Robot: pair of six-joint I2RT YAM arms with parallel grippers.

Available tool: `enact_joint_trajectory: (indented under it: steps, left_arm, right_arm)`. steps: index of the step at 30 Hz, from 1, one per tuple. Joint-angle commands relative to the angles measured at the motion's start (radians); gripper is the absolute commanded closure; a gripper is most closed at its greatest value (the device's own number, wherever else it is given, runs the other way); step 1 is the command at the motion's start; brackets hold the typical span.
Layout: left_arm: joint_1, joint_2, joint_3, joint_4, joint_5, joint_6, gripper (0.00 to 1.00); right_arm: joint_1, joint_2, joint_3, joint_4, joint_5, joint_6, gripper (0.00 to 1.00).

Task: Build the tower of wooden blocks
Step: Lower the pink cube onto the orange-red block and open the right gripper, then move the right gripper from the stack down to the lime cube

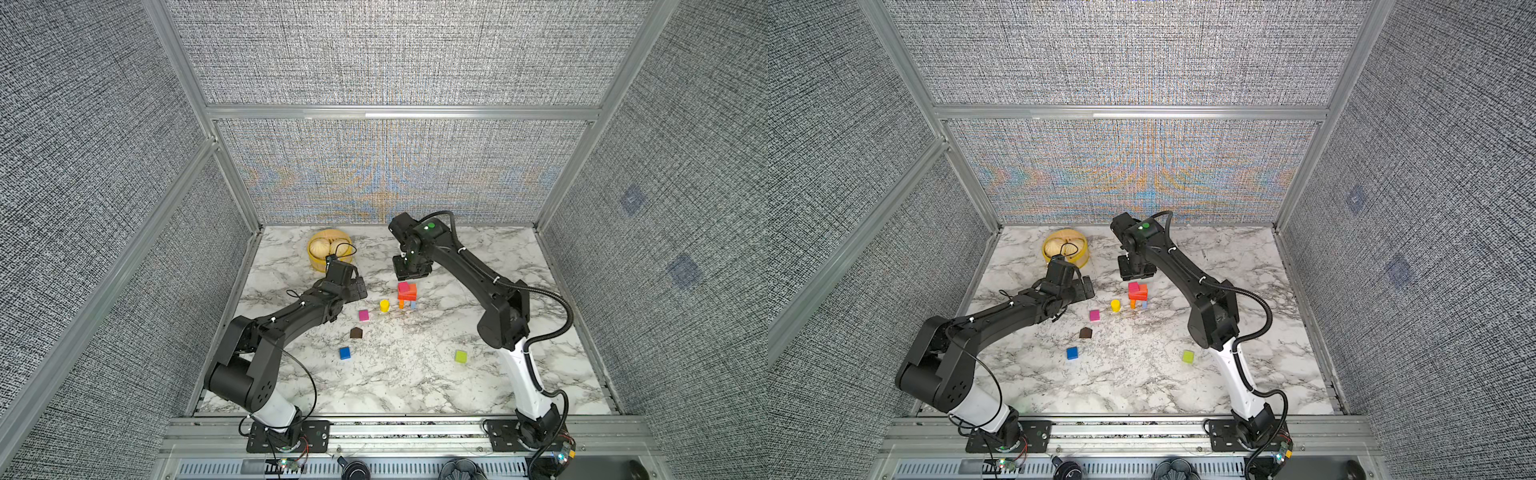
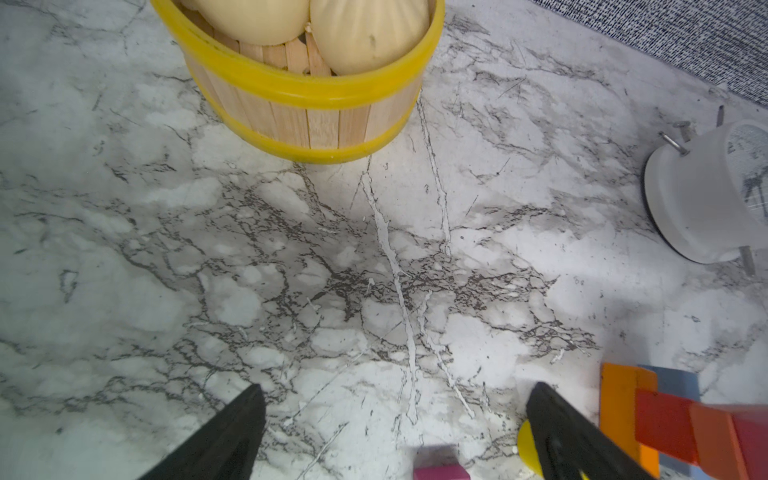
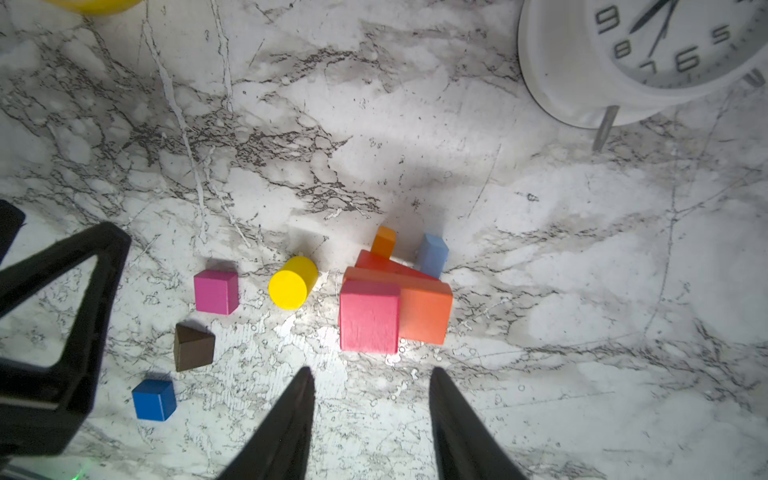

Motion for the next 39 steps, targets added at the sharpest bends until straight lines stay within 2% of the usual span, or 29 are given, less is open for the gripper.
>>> enact_joint_trajectory:
  steps: [1,7,11,26,33,39]
  left_arm:
    - [0.002,-0.027,0.019,-0.077,0.046,0.009,0.01]
    - [-0.003,-0.09,-0.002,-0.126,0.129,0.022,0.01]
    - [-0.021,-0.115,-0.02,-0.141,0.141,0.019,0.01]
    - [-0.22,-0.079,0.028,-0.264,-0.009,0.01,0.01]
    - [-0.282,-0.071,0.013,-0.274,-0.043,-0.013,0.01]
    - [-0.316,-0.056,0.025,-0.291,-0.075,-0.021,0.01]
  right_arm:
    - [0.003,-0.08,-0.104,0.074,-0.007,-0.02,0.52]
    - [0.002,-0.233,-0.329,0.175,-0.021,-0.045,0.52]
    - [0.001,-0.325,-0.479,0.226,-0.01,-0.05,0.52]
    - [-0.021,-0.633,-1.007,0.406,-0.001,0.006,0.52]
    - [-0.026,-0.71,-1.195,0.455,0.009,0.034,0.51]
    - [-0.028,-0.773,-1.317,0.484,0.035,0.077,0.42]
